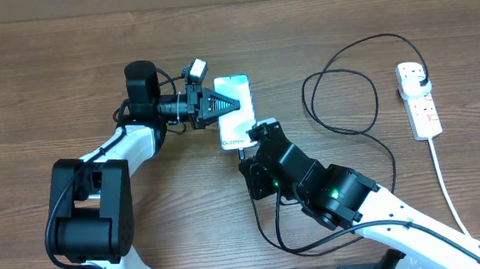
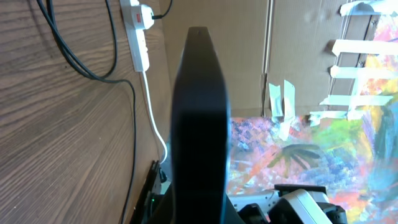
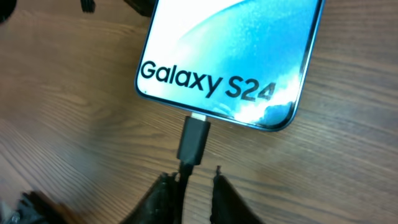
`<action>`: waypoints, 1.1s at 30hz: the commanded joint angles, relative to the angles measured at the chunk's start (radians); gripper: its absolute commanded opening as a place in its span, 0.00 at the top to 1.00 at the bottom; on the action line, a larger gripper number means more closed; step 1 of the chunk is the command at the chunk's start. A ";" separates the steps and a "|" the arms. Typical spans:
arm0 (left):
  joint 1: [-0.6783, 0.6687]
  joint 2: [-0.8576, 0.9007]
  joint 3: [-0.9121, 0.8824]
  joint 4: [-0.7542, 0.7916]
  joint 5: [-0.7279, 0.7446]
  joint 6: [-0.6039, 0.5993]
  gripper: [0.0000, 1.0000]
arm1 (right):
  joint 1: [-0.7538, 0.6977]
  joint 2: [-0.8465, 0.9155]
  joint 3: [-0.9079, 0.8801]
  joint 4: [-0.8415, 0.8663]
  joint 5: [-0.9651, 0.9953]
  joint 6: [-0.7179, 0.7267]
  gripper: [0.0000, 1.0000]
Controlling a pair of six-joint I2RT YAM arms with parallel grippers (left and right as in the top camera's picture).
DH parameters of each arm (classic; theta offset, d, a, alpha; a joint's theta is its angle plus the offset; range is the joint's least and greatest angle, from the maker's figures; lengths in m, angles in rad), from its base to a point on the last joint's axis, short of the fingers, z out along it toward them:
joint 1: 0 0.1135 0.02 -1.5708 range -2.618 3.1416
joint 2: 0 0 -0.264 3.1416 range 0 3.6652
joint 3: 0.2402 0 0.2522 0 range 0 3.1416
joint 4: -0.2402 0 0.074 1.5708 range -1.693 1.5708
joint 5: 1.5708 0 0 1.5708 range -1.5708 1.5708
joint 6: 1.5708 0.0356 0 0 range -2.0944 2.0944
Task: Plug charger to phone and switch on socket
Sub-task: 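Push the USB-C plug up into the phone's bottom port with right gripper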
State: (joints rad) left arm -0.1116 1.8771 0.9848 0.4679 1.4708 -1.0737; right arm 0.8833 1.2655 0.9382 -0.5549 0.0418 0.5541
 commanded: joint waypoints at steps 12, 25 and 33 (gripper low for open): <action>-0.007 0.002 0.017 0.003 -0.016 0.004 0.96 | -0.002 0.010 -0.002 -0.013 -0.018 0.024 0.45; -0.007 0.002 0.017 0.003 -0.014 0.004 0.96 | -0.002 0.061 -0.002 0.031 0.043 0.048 0.78; -0.008 0.002 0.017 0.003 0.051 0.031 0.96 | -0.002 0.064 -0.002 0.096 0.072 0.048 0.96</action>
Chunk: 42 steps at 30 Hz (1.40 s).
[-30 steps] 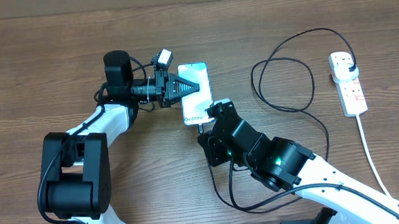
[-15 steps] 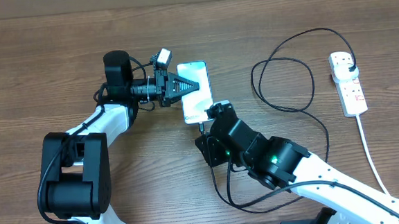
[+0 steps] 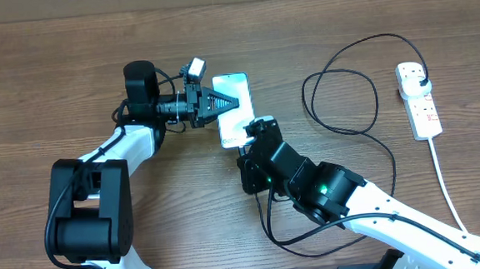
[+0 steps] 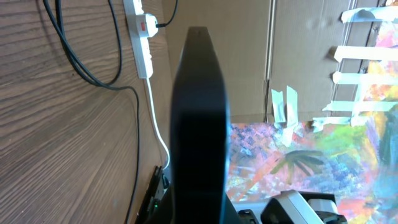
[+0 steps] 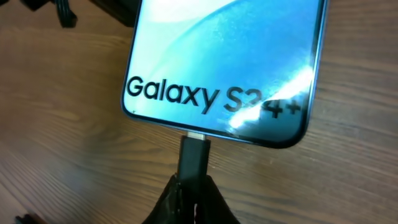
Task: Plug charger to phone and switch on socket
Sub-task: 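Push the USB-C plug up into the phone's bottom port with right gripper, then open right gripper off the plug and lower the phone with left gripper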
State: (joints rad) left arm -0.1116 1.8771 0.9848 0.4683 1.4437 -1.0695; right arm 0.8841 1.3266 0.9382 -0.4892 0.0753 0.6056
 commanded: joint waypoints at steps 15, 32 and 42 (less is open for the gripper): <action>-0.055 0.001 -0.007 0.000 0.137 0.053 0.96 | -0.031 0.024 0.009 0.171 0.087 -0.008 0.96; -0.056 -0.001 -0.071 0.253 0.132 0.105 0.96 | -0.061 -0.113 0.071 -0.069 0.081 -0.019 0.42; -0.142 0.000 -0.034 0.267 -0.179 0.075 0.96 | -0.061 -0.489 0.120 -0.404 0.089 -0.018 0.00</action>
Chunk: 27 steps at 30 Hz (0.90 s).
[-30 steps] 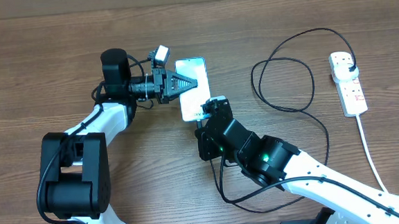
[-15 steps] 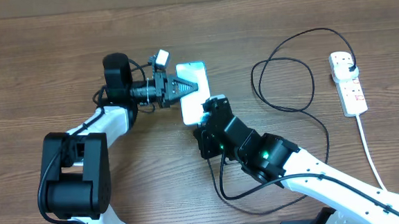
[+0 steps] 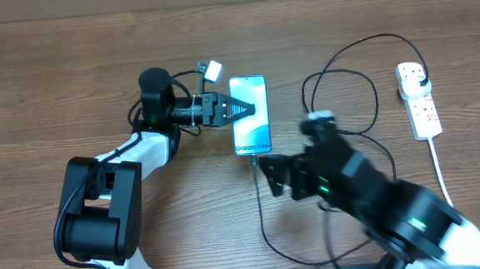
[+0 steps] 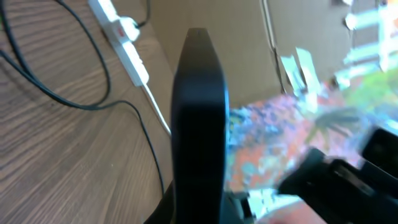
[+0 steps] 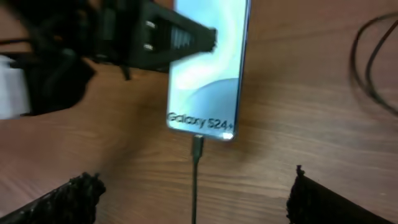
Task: Plug charger to phone and switch on socket
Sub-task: 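Open right gripper off the plug and lower the phone with left gripper, then lay the phone flat on the table and open left gripper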
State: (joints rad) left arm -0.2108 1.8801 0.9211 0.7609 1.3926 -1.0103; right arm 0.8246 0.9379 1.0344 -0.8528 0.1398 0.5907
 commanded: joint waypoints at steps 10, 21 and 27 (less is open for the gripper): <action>-0.134 0.006 0.363 -1.139 -0.661 0.724 0.96 | -0.001 -0.277 0.017 -0.161 0.069 0.009 0.00; -0.082 0.187 0.378 -1.147 -0.425 0.840 0.96 | -0.001 -0.167 0.014 -0.134 0.069 0.116 0.00; -0.077 0.288 0.378 -1.098 -0.354 0.846 0.95 | -0.001 -0.085 0.014 -0.132 0.050 0.146 0.00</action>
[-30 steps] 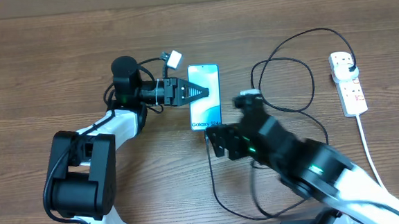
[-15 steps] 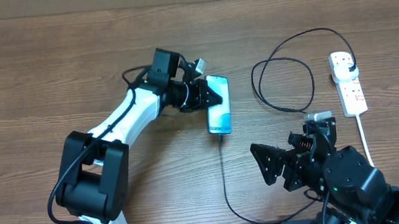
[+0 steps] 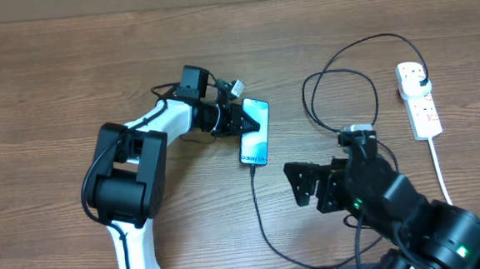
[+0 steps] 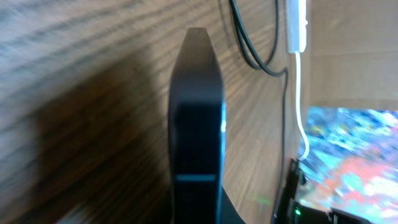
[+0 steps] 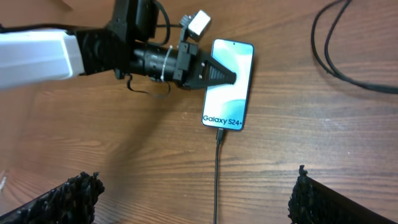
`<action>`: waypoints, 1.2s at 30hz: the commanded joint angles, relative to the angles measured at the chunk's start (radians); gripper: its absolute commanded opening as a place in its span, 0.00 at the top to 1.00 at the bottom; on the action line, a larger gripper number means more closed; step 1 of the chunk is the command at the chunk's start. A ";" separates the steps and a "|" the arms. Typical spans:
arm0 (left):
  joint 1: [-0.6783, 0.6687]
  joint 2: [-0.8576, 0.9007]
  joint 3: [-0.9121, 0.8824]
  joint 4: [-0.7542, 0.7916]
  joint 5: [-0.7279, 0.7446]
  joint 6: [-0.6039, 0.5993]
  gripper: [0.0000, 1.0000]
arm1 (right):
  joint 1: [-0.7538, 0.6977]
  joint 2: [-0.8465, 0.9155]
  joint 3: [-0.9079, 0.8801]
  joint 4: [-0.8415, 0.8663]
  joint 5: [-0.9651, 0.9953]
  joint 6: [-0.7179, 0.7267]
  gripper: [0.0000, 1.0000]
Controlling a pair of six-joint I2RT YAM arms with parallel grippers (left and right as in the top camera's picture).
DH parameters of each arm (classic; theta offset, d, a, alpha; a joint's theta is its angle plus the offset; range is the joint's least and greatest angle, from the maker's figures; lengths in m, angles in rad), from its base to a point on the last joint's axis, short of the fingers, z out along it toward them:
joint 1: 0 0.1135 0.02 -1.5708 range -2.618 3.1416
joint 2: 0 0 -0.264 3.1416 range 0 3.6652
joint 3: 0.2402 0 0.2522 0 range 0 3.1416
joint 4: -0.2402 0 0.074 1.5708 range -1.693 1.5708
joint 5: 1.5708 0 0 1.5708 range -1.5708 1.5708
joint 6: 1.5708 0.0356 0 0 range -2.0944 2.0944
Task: Plug charger to phone and switch on socket
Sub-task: 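Lay the phone flat on the table and open left gripper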
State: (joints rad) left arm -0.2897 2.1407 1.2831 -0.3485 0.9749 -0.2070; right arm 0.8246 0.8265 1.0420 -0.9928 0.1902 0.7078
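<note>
A light-blue Galaxy phone [image 3: 256, 146] lies slightly tilted on the wooden table. My left gripper [image 3: 252, 123] is shut on its upper part; in the left wrist view the phone [image 4: 196, 112] shows edge-on as a dark slab between the jaws. The black charger cable [image 3: 258, 208] is plugged into the phone's bottom port [image 5: 220, 132] and runs toward me. My right gripper [image 5: 194, 177] hangs open and empty, well back from the phone [image 5: 229, 93]. The white power strip [image 3: 419, 98], with a plug in it, lies at the far right.
The cable's slack forms big loops [image 3: 342, 95] between the phone and the power strip. The strip's white lead [image 3: 445, 180] trails toward the near right edge. A cardboard wall stands beyond the table's far edge.
My right gripper, open both times, is now farther from the phone, to the right and nearer me. The left gripper and phone now sit slightly to the right, the phone tilted.
My right gripper first stood slightly open around the plug at the phone's port while the left held the phone. Then it was shut on the plug against the port. Later it was open and drawn back with the plug left in, and now it is farther off.
</note>
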 commanded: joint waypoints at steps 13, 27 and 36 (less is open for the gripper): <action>0.002 0.039 0.016 -0.100 -0.169 0.042 0.62 | -0.001 0.130 0.006 0.022 -0.011 0.029 0.00; -0.007 0.039 0.016 -0.240 -0.473 0.025 0.40 | -0.001 0.132 0.006 0.027 -0.010 0.029 0.00; -0.005 0.039 0.016 -0.253 -0.515 -0.008 0.30 | -0.001 0.153 0.006 0.025 -0.011 0.029 0.00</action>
State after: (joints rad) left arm -0.3023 2.1071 1.3415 -0.5888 0.7124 -0.1989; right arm 0.8246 0.9722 1.0420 -0.9695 0.1802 0.7330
